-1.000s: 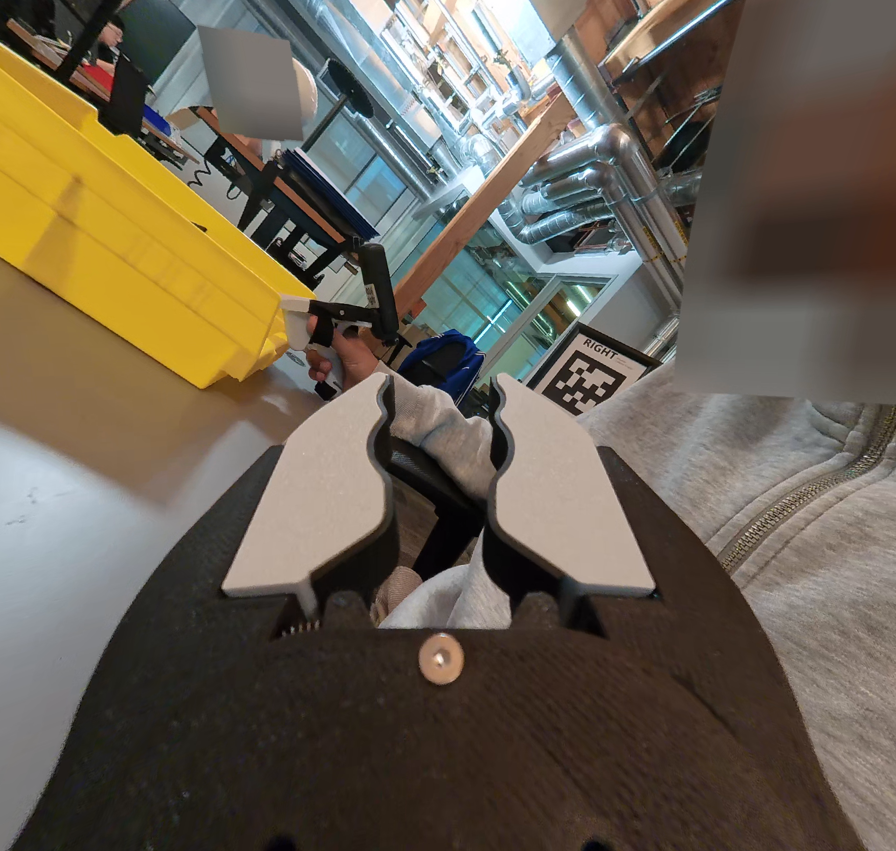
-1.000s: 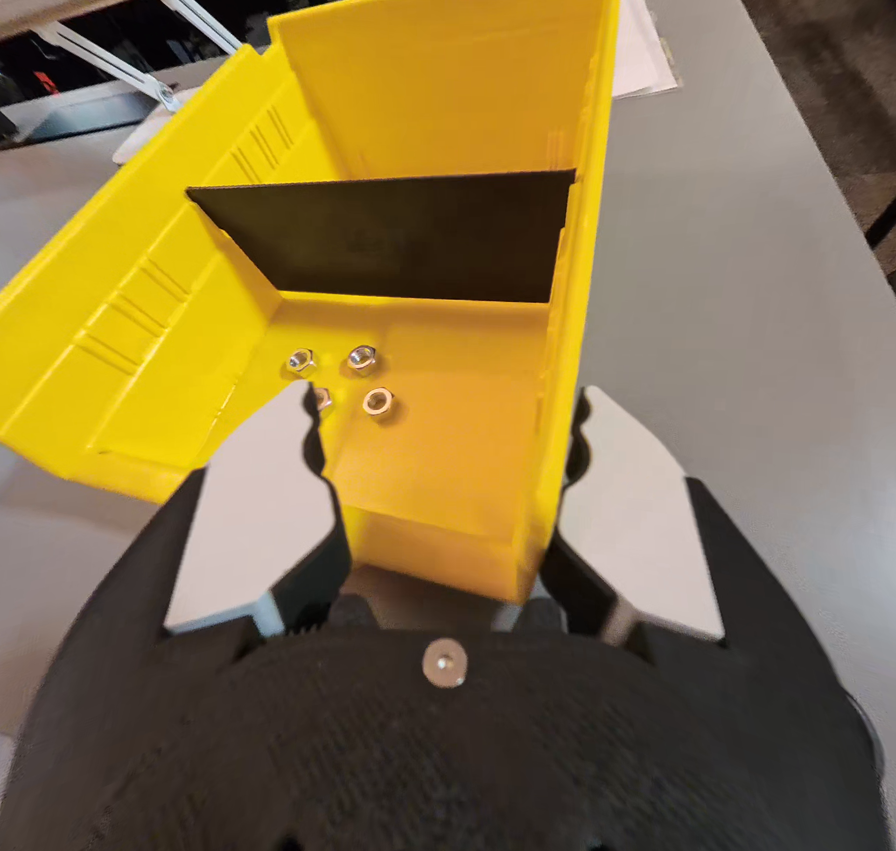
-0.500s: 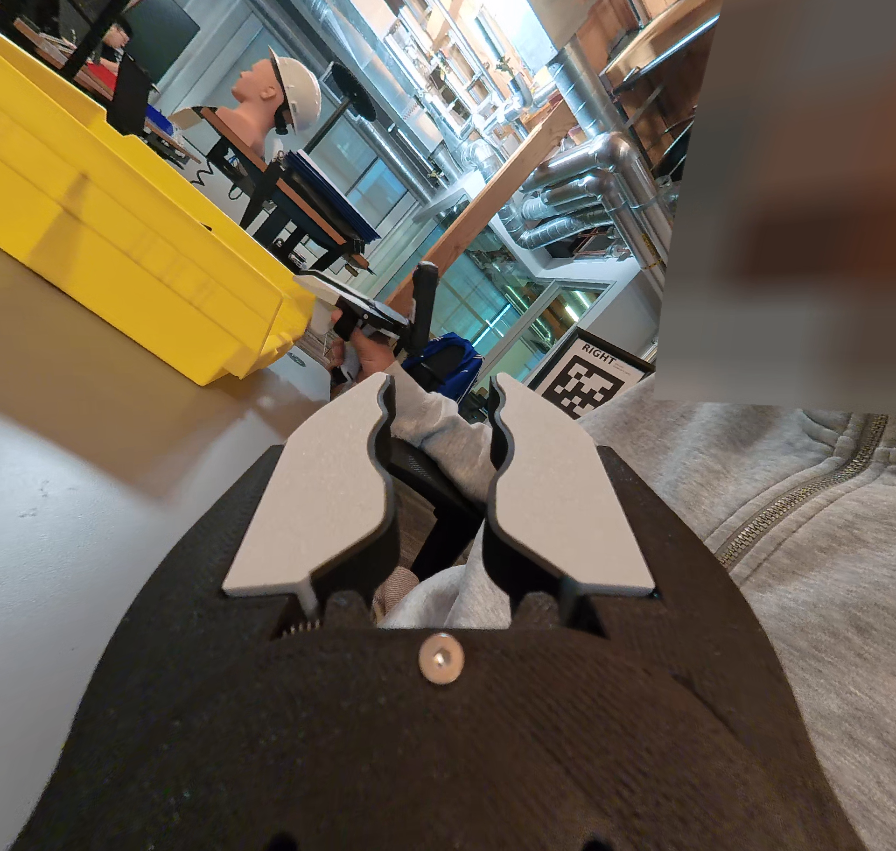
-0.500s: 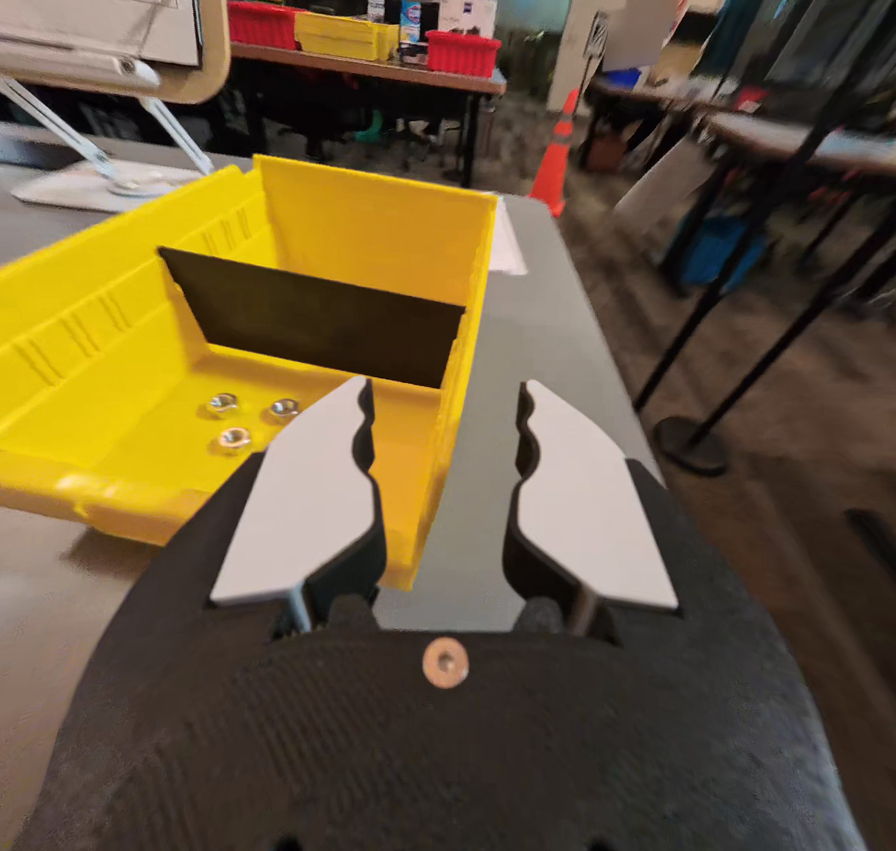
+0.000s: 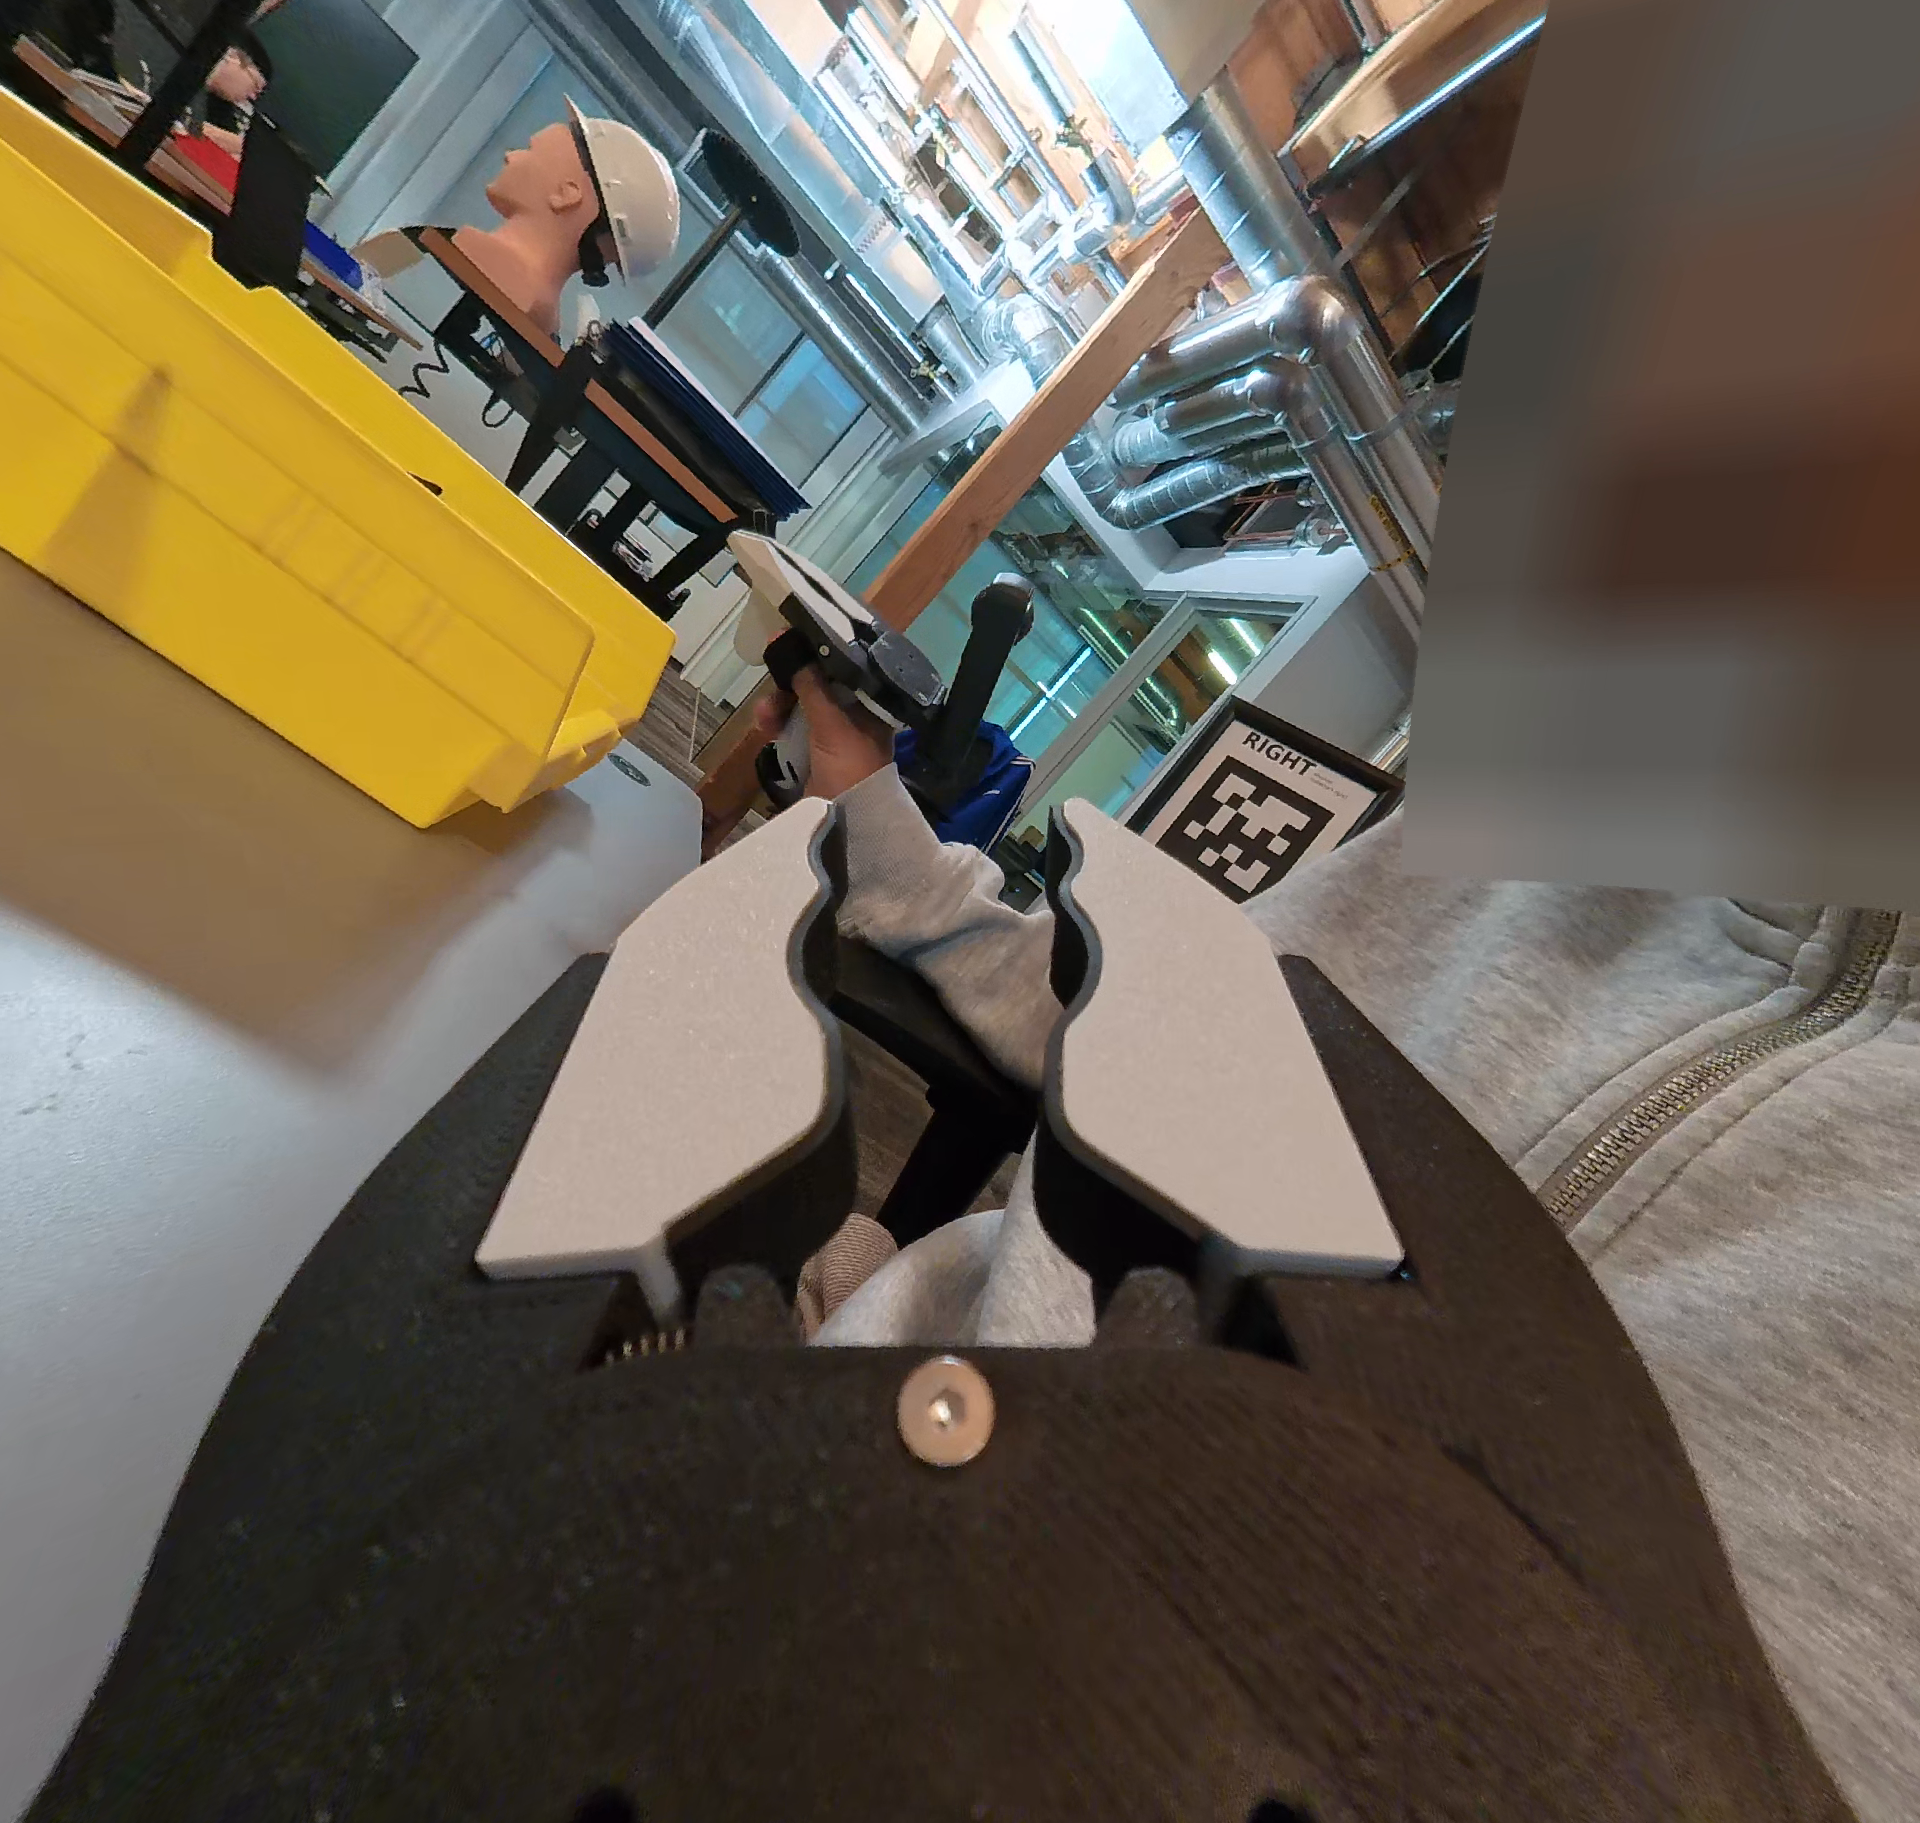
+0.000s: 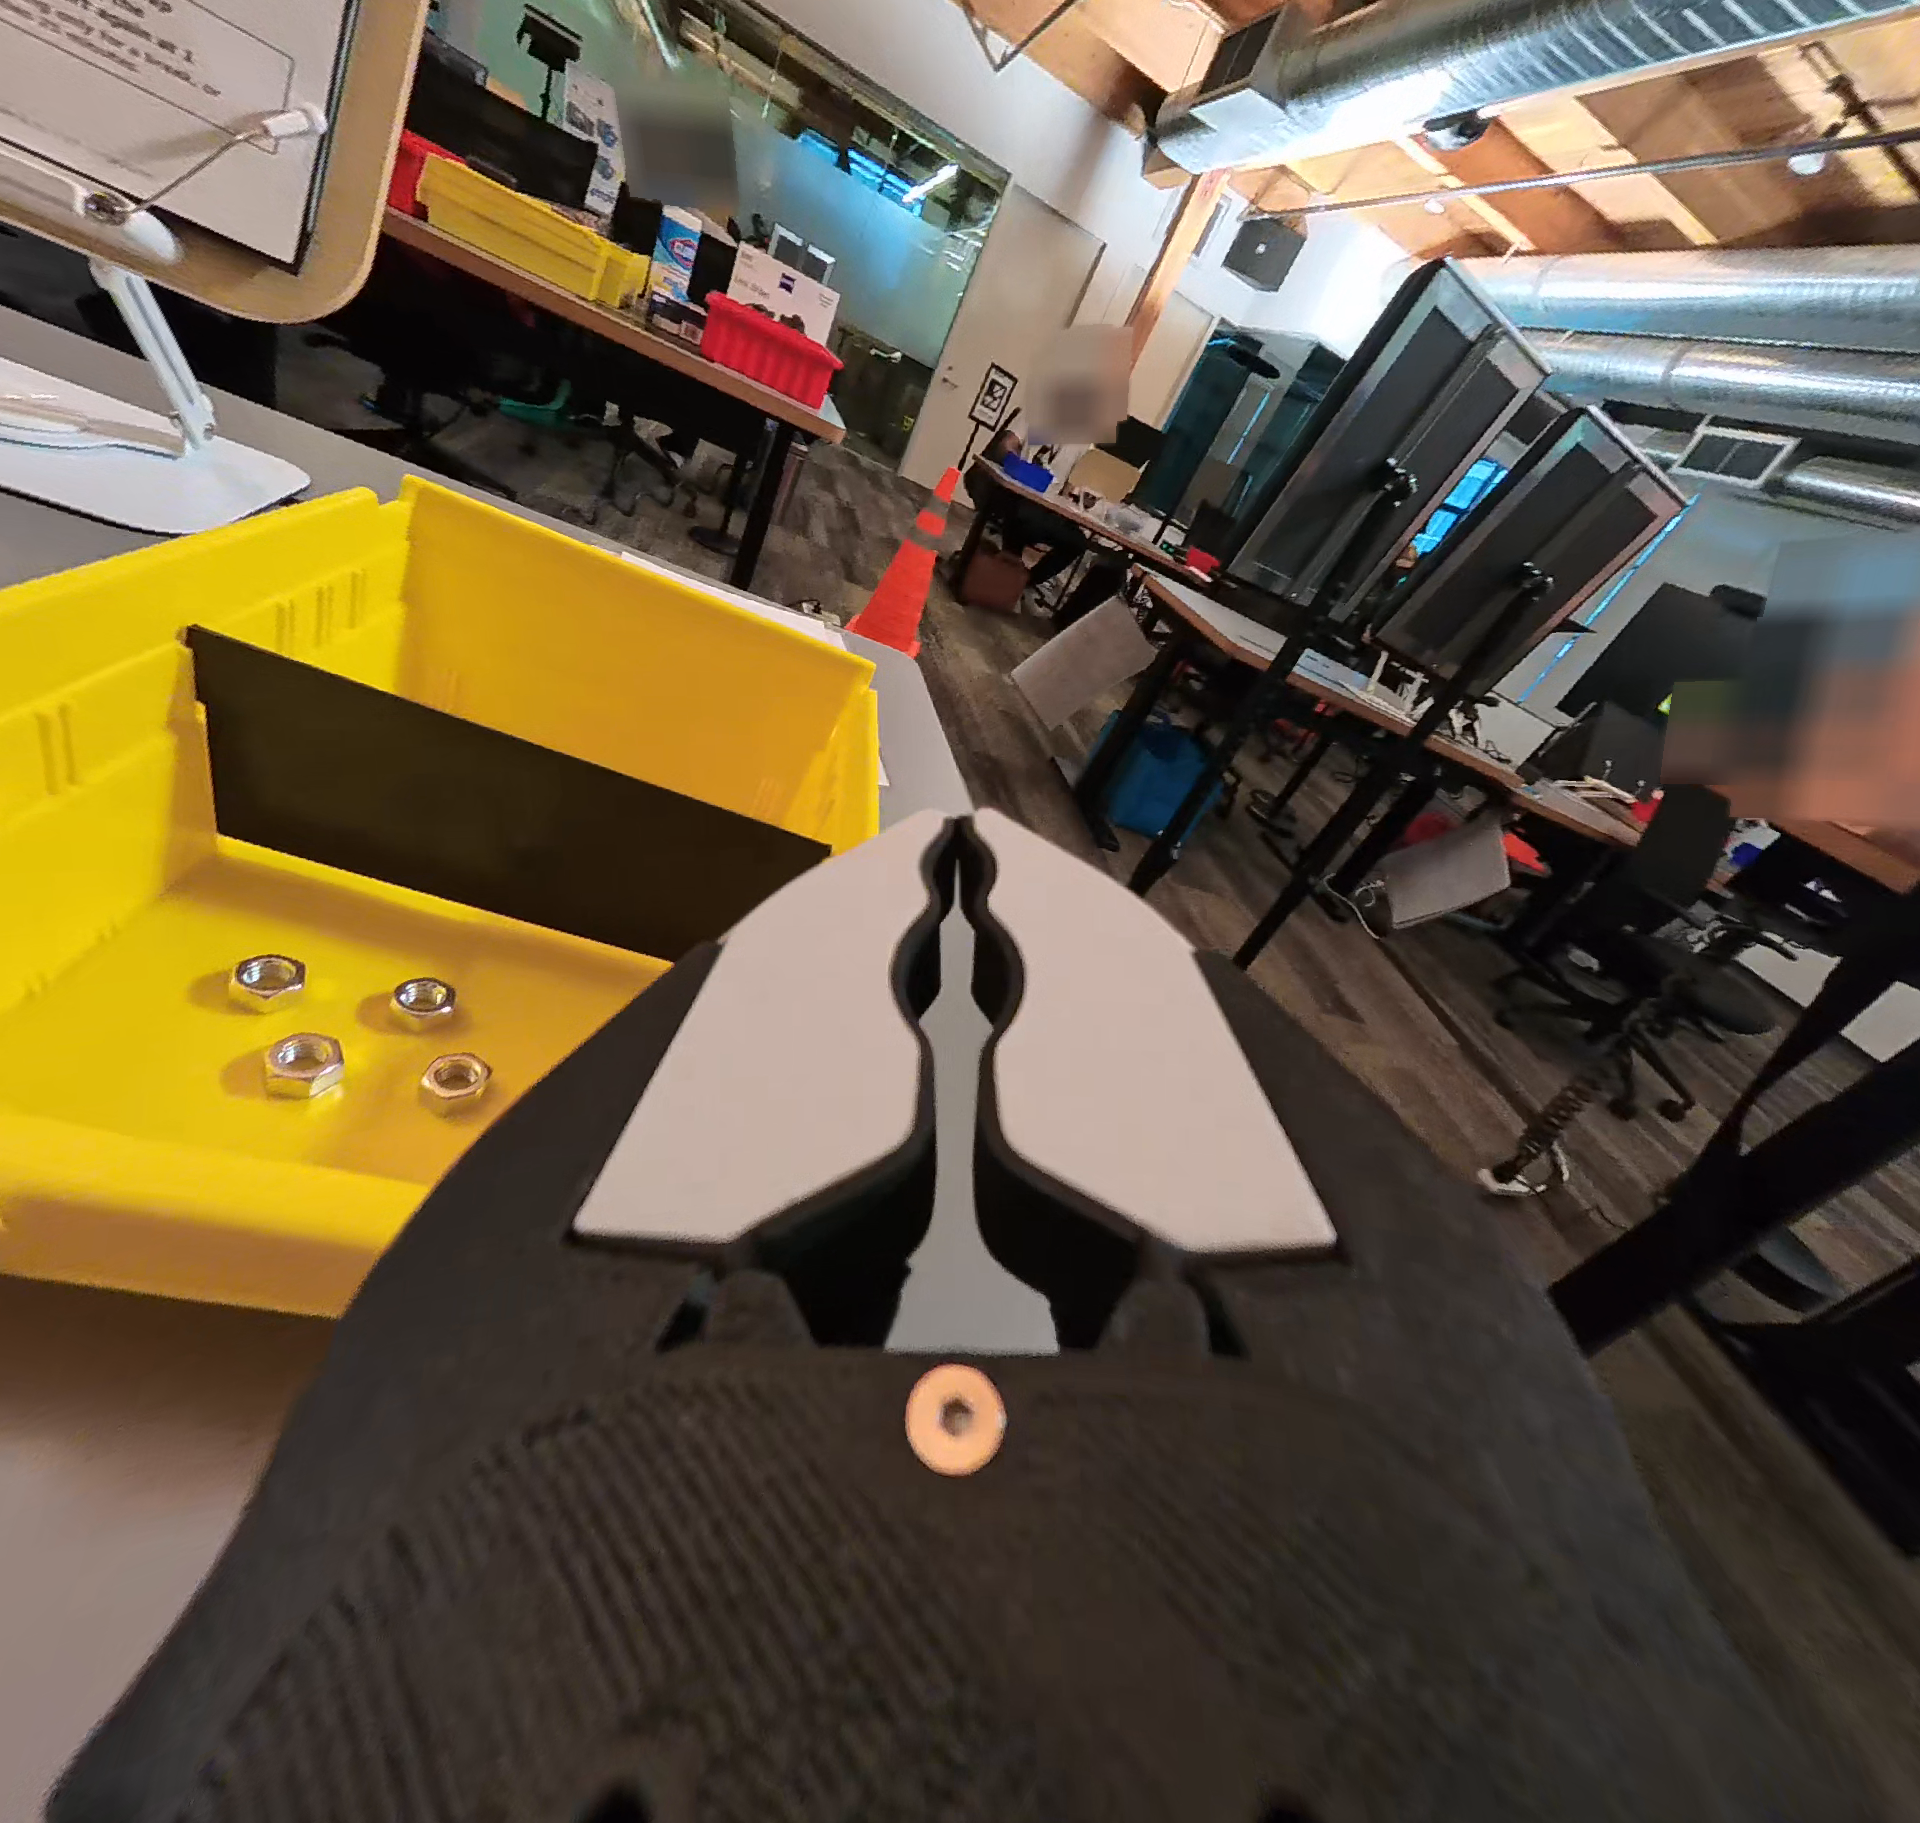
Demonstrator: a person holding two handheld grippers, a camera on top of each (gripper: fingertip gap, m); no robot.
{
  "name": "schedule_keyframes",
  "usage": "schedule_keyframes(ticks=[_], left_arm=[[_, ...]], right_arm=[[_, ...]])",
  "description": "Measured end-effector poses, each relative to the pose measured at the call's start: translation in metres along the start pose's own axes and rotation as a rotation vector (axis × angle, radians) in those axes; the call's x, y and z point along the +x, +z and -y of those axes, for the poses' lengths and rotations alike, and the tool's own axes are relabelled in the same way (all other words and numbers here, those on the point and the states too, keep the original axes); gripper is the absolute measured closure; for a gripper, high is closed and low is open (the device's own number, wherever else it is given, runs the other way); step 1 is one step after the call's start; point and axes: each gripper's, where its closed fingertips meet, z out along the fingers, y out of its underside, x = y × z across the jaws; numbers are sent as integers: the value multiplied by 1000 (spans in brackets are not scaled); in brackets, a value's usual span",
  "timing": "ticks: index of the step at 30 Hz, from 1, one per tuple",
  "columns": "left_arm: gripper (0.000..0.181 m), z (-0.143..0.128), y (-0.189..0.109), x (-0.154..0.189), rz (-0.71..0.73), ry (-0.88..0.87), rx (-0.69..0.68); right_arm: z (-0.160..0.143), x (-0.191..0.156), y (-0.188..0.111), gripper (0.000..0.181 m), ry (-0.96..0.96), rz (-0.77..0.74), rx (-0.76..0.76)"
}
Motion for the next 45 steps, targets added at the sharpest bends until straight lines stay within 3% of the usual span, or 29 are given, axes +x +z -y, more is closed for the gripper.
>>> schedule_keyframes(ticks=[15,18,20,22,25,28,32,35,45], left_arm=[[145,2,-1,-2,9,-10,13],[145,1,-1,-2,9,-9,12],[145,2,-1,-2,10,-10,14],[145,2,-1,-3,10,-15,15],[145,2,-1,-4,8,-22,17],[145,3,-1,-5,6,-30,22],[145,4,-2,-6,5,-43,29],[145,4,-3,-8,10,-46,31],[145,-5,3,-7,18,-14,-6]], right_arm=[[-1,5,-1,180,49,-29,-39],[-9,0,3,139,129,48,-41],[-10,-10,7,97,222,130,-27],[-15,-16,13,69,305,171,-45],[-34,-21,26,44,351,198,-139],[-65,-27,41,48,362,204,-272],[-88,-31,48,81,369,213,-338],[-91,-35,48,100,414,248,-342],[-93,-41,56,138,465,301,-339]])
